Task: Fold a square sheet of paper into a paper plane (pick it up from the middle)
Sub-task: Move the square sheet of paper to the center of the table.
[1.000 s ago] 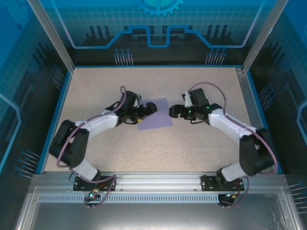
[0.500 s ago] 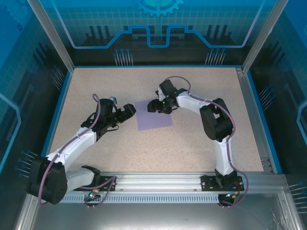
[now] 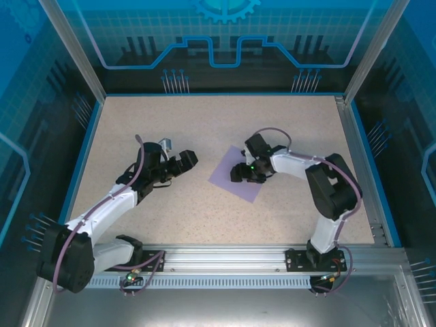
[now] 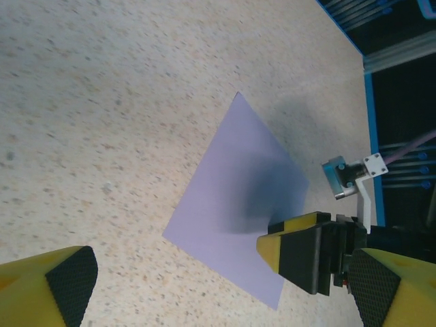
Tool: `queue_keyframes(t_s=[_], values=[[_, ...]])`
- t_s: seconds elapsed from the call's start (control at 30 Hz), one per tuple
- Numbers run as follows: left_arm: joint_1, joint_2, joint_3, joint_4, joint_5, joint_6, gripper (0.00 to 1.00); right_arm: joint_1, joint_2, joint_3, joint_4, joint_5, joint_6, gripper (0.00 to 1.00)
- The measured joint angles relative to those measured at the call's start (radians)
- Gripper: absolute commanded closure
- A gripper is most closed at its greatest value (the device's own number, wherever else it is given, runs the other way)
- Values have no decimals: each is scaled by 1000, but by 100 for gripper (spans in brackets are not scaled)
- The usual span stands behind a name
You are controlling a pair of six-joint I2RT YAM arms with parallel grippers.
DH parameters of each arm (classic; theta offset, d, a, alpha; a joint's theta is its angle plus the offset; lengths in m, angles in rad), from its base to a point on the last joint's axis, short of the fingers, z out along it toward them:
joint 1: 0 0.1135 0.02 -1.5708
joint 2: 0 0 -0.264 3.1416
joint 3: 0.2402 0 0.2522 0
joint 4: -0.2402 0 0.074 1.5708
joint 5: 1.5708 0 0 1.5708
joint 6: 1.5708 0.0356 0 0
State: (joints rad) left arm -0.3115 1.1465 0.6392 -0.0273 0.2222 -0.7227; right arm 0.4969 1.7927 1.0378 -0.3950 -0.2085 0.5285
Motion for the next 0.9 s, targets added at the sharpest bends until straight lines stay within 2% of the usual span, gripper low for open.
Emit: queue_keyframes(t_s=[0.17, 0.33, 0.5, 0.67, 0.9], values=[[-84, 1, -1, 10, 5, 0, 1, -13, -33, -37, -8, -5, -79, 32], [-94, 0, -1, 6, -27, -1, 1, -10, -37, -8, -45, 8, -84, 32], [-94, -32, -1, -35, -105, 0, 1, 41, -26, 100, -51, 20, -41, 34], [-94, -81, -1, -89, -171, 3, 1, 87, 70, 239, -34, 21, 8, 35], [-94, -112, -1, -137, -219, 24, 1, 119, 212, 296, -51, -15, -5, 37]])
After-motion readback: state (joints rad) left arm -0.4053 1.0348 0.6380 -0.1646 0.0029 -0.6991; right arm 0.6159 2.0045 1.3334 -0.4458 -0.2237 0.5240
